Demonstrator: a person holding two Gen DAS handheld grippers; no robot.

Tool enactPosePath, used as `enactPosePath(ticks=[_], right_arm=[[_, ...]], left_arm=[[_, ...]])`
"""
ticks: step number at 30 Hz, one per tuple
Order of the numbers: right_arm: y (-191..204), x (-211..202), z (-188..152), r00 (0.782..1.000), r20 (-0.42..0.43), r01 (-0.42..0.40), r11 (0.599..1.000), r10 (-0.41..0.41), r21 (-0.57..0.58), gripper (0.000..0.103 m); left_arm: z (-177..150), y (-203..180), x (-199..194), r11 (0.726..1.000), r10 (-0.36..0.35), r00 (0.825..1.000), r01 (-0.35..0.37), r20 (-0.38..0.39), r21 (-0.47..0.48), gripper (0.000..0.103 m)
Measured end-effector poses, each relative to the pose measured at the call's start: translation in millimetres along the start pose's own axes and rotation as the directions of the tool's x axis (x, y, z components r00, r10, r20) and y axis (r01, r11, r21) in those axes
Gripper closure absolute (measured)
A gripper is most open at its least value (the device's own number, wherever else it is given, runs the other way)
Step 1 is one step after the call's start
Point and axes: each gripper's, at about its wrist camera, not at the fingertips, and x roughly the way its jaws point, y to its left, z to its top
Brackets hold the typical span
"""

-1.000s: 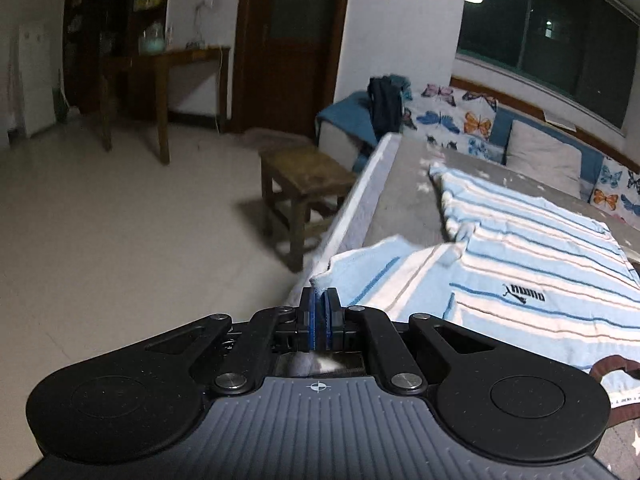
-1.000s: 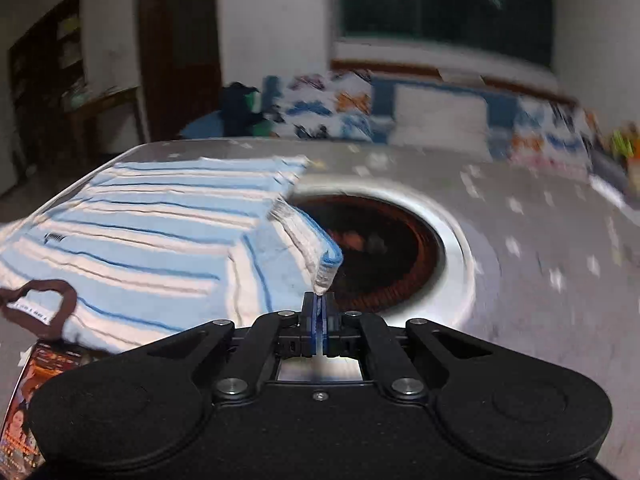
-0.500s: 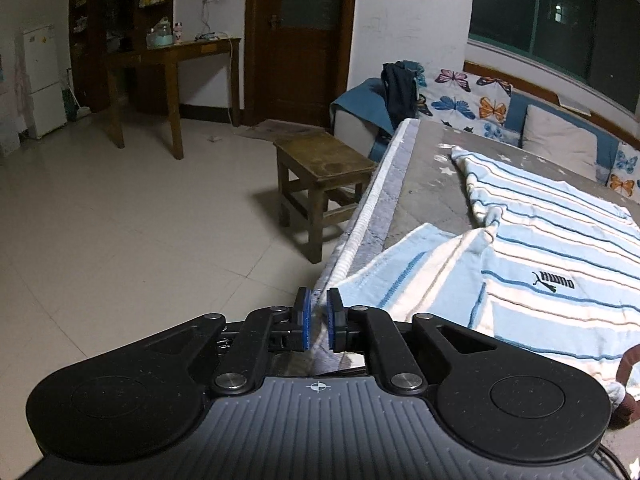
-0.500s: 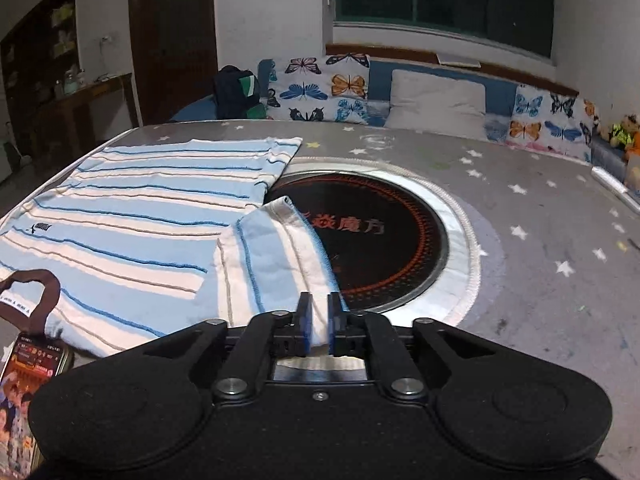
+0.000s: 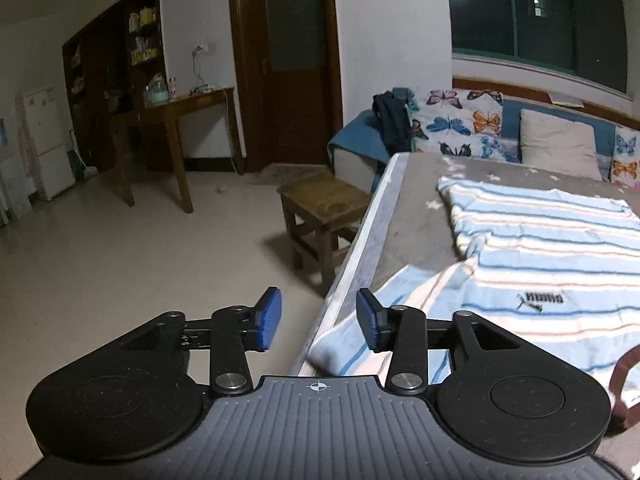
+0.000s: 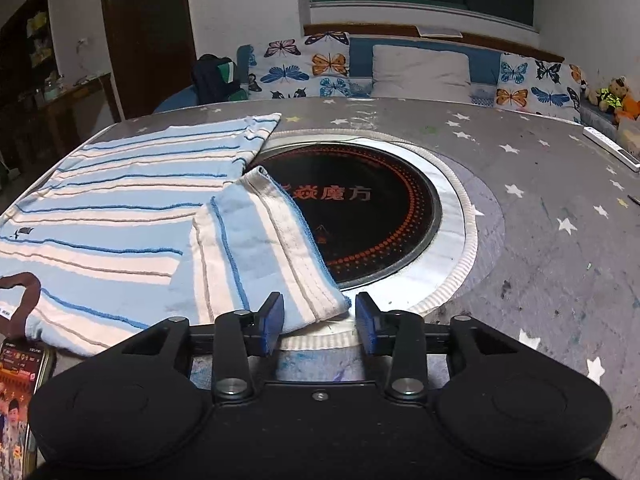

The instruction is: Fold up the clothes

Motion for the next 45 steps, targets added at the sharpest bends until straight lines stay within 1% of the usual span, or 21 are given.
enactPosePath(ticks=[2, 5, 9, 14, 15, 16, 18, 22, 24, 29, 34, 39, 42, 45], right_arm=[[1, 0, -1, 1.000, 0.002, 0.002, 1.000, -0.002, -0.002, 0.061], [1, 0, -2, 1.000, 0.005, 0.005, 1.000, -0.005, -0.004, 0.061], [3, 0, -2, 1.000, 0.006, 0.006, 1.000, -0.006, -0.009, 0.062], [4, -1, -1, 1.000, 0.009, 0.001, 1.000, -0.001, -0.005, 0.074], [3, -2, -1, 1.000, 0.012, 0.000, 1.000, 0.000, -0.001, 0.080], [3, -2, -1, 1.000, 0.014, -0.002, 1.000, 0.002, 0.003, 0.084], [3, -3, -1, 1.000, 0.019, -0.005, 1.000, 0.005, 0.010, 0.086], [3, -4, 0, 0.999, 0.031, -0.012, 1.000, 0.012, 0.024, 0.088], [5, -9, 3, 0.998, 0.054, -0.024, 0.999, 0.022, 0.027, 0.089], [22, -25, 19, 0.989, 0.123, -0.088, 0.996, 0.088, -0.007, 0.089], [57, -23, 35, 0.970, 0.138, -0.191, 0.978, 0.201, -0.078, 0.089], [97, -7, 38, 0.947, 0.091, -0.293, 0.944, 0.308, -0.152, 0.089], [117, 1, 36, 0.935, 0.049, -0.335, 0.920, 0.351, -0.201, 0.089], [129, 12, 34, 0.925, -0.013, -0.372, 0.903, 0.379, -0.216, 0.089]], left_arm=[[2, -1, -1, 1.000, -0.005, 1.000, 0.005, 0.003, 0.000, 0.056], [5, -7, -4, 1.000, -0.013, 1.000, 0.013, 0.004, 0.008, 0.045], [4, -19, -8, 0.999, -0.031, 0.999, 0.031, 0.010, 0.045, 0.044], [1, -32, -9, 0.996, -0.051, 0.999, 0.050, 0.008, 0.080, 0.043], [0, -33, -8, 0.995, -0.051, 0.999, 0.051, 0.006, 0.081, 0.042], [-1, -34, -8, 0.995, -0.052, 0.999, 0.051, 0.003, 0.082, 0.041], [-3, -35, -6, 0.995, -0.052, 0.999, 0.052, -0.004, 0.080, 0.041], [-7, -33, -5, 0.996, -0.048, 0.999, 0.049, -0.014, 0.072, 0.041], [-8, -33, -5, 0.996, -0.044, 0.999, 0.045, -0.014, 0.072, 0.041], [-11, -33, -7, 0.996, -0.035, 0.999, 0.035, -0.005, 0.076, 0.041], [-14, -27, -7, 0.998, -0.029, 1.000, 0.030, -0.011, 0.059, 0.041], [-18, -21, -7, 0.999, -0.024, 1.000, 0.024, -0.017, 0.040, 0.040], [-20, -19, -6, 0.999, -0.015, 1.000, 0.016, -0.022, 0.041, 0.039], [-20, -17, -4, 0.999, -0.012, 0.999, 0.013, -0.029, 0.035, 0.039]])
